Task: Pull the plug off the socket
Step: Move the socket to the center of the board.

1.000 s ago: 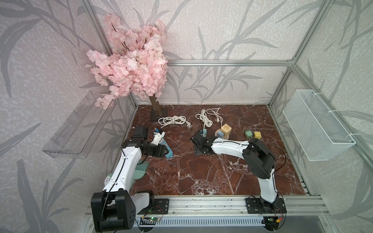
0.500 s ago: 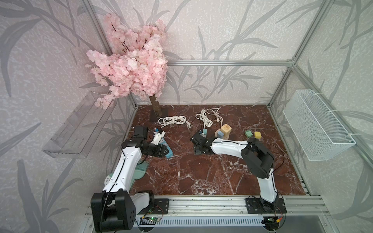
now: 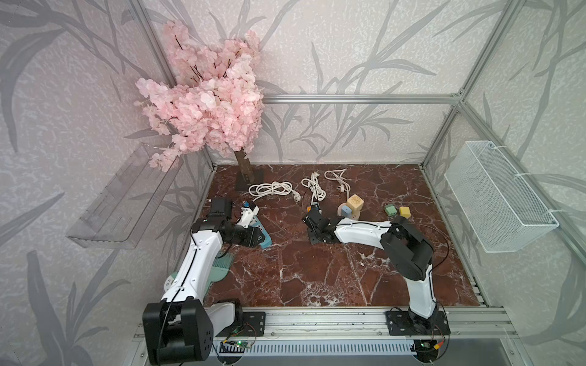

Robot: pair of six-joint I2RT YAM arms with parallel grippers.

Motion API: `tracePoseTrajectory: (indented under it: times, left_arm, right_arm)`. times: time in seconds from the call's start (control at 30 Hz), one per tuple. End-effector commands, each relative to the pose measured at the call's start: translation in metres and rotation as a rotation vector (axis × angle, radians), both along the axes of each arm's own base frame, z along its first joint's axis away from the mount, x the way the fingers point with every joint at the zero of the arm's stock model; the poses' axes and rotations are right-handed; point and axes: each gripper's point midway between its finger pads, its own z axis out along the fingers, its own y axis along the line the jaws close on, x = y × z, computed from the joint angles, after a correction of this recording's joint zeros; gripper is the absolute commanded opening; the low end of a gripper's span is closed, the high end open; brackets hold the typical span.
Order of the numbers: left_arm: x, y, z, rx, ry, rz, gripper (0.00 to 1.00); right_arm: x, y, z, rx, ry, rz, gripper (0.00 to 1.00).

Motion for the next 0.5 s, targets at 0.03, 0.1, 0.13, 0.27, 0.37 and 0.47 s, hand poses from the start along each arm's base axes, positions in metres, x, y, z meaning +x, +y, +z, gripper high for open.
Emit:
tracePoseTrajectory:
  times: [0.03,0.1,0.13,0.27,0.37,0.47]
  left_arm:
    - [-0.002,-0.003,0.001,-0.012,0.014,-0.019,0.57]
    - [-0.003,-0.005,-0.001,-0.021,0.034,-0.033,0.57]
    - [-0.003,-0.006,-0.001,-0.025,0.042,-0.039,0.57]
    - [-0.002,-0.013,-0.003,-0.040,0.074,-0.073,0.55]
    - [-0.001,-0.022,-0.003,-0.052,0.100,-0.110,0.54]
    - [-0.001,-0.034,-0.003,-0.064,0.126,-0.158,0.53]
  right_arm:
    - [-0.036,0.005,0.003,-0.007,0.078,0.150,0.36]
    - [-0.049,0.004,0.006,-0.001,0.098,0.169,0.36]
    - [-0.055,0.005,0.008,0.003,0.103,0.180,0.36]
    - [-0.080,0.007,0.013,0.021,0.141,0.235,0.37]
    - [-0.097,0.010,0.013,0.021,0.158,0.285,0.37]
    - [-0.108,0.008,0.006,0.000,0.169,0.315,0.41]
